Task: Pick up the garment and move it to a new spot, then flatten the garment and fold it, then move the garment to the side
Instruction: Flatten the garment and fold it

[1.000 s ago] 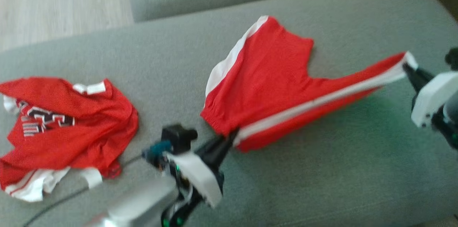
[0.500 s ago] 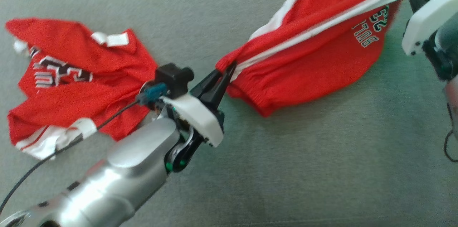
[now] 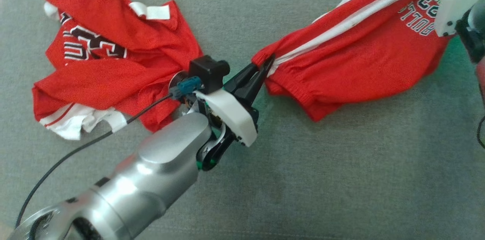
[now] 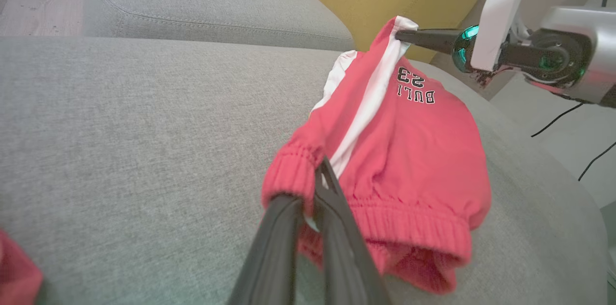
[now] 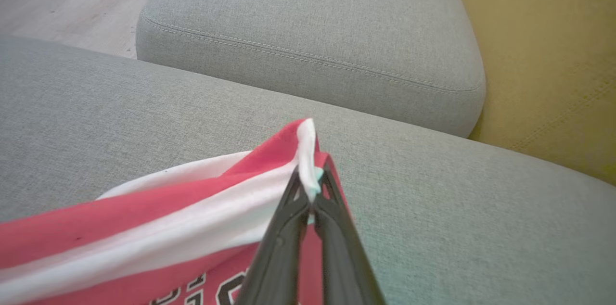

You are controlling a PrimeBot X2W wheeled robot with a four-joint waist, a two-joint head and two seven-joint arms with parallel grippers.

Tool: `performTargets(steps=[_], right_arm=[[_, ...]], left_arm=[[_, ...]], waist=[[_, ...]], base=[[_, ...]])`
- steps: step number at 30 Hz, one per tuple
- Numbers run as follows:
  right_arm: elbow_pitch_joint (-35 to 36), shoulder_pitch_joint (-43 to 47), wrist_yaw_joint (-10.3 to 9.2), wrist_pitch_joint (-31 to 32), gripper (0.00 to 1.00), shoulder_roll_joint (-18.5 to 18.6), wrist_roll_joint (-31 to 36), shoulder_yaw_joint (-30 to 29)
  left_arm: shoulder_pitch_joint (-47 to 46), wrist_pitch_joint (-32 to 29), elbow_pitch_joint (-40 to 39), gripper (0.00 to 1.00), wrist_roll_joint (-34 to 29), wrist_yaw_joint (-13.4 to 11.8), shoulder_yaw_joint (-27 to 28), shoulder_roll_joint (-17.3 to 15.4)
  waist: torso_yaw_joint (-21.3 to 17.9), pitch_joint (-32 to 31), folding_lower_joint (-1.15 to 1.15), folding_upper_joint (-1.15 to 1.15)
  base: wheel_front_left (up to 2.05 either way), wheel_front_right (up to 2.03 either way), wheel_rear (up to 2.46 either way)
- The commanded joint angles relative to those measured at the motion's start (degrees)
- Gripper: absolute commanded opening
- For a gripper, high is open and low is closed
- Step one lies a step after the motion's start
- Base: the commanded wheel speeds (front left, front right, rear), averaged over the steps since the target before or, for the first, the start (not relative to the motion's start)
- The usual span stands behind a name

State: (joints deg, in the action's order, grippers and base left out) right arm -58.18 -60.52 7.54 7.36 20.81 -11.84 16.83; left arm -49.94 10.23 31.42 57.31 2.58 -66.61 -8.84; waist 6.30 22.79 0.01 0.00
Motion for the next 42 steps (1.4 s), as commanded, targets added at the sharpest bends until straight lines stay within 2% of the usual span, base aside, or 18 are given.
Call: performTargets(steps=[1, 2, 3, 4, 5, 6, 15, 20, 24, 28, 33, 38, 42], right_arm=[[0.4, -1.9, -0.05, -0.8, 0.0, 0.2, 0.4, 0.7], [-0.6, -2.4, -0.05, -1.1, 0.0, 0.2, 0.5, 0.5], [-1.5, -3.0, -0.05, -1.9, 0.48, 0.3, 0.8, 0.1], [-2.3, -3.5, -0.05, -2.7, 1.0, 0.2, 0.9, -0.3], [-3.1, -3.9, -0.05, -3.4, 1.0, 0.0, 0.9, -0.7], [-3.9, -4.3, -0.05, -4.2, 1.0, -0.2, 0.9, -1.1], [-9.7, -4.3, -0.05, -12.0, 1.0, -1.9, 0.1, -4.4], [-9.6, -0.5, -0.05, -18.9, 1.0, -3.2, -0.8, -3.7], [-7.9, 2.5, -0.05, -21.3, 1.0, -4.3, -3.2, -4.1], [-1.2, 7.3, -0.05, -22.3, 1.0, -5.5, -6.0, -3.9], [14.7, 17.6, -0.05, -22.3, 1.0, -7.0, -7.6, -6.5], [26.9, 30.4, -0.05, -22.3, 1.0, -10.7, -4.9, -9.0], [34.0, 39.6, -0.05, -22.3, 1.0, -14.4, -0.9, -11.8]], left_arm=[[-2.8, 0.8, -0.6, 0.0, -0.7, 0.3, 1.6, -0.1], [-3.0, 1.0, -0.2, 0.0, -0.7, 0.4, 1.7, 0.2], [-3.2, 1.1, 0.3, 0.0, -0.7, 0.5, 1.8, 0.4], [-3.4, 1.3, 0.7, 0.16, -0.8, 0.5, 1.9, 0.7], [-3.5, 1.5, 1.2, 0.47, -0.9, 0.5, 1.9, 0.8], [-3.6, 1.7, 1.7, 0.99, -1.0, 0.4, 1.9, 1.0], [-2.4, 3.5, 5.6, 1.0, -1.2, -1.0, 3.5, 0.7], [-1.1, 4.6, 5.7, 1.0, -4.6, -4.4, 5.2, -1.8], [0.5, 4.7, 3.5, 1.0, -7.3, -7.1, 8.4, -3.8], [4.8, 4.7, -2.6, 1.0, -12.7, -10.3, 14.5, -6.7], [12.5, 4.8, -10.8, 1.0, -20.7, -13.9, 22.6, -9.7], [22.5, 4.8, -17.7, 1.0, -27.4, -15.5, 30.9, -10.2], [30.7, 4.8, -20.3, 1.0, -31.1, -15.0, 37.1, -9.0]], waist=[[0.7, 0.8, -0.01, 0.0], [0.9, 1.0, -0.01, 0.0], [1.0, 1.2, -0.01, 0.0], [1.2, 1.4, -0.01, 0.0], [1.3, 1.4, -0.01, 0.0], [1.3, 1.5, -0.01, 0.0], [0.4, -2.8, -0.01, 0.0], [-1.3, -7.1, -0.01, 0.0], [-2.5, -9.4, -0.01, 0.0], [-4.3, -12.0, -0.01, 0.0], [-6.4, -14.5, -0.01, 0.0], [-8.0, -16.2, -0.01, 0.0], [-8.9, -16.3, -0.01, 0.0]], base=[[0.0, 0.0, 0.0], [0.0, 0.0, 0.0], [0.0, 0.0, 0.0], [0.0, 0.0, 0.0], [0.0, 0.0, 0.0], [0.0, 0.0, 0.0], [0.0, 0.0, 0.0], [0.0, 0.0, 0.0], [0.0, 0.0, 0.0], [0.0, 0.0, 0.0], [0.0, 0.0, 0.0], [0.0, 0.0, 0.0], [0.0, 0.0, 0.0]])
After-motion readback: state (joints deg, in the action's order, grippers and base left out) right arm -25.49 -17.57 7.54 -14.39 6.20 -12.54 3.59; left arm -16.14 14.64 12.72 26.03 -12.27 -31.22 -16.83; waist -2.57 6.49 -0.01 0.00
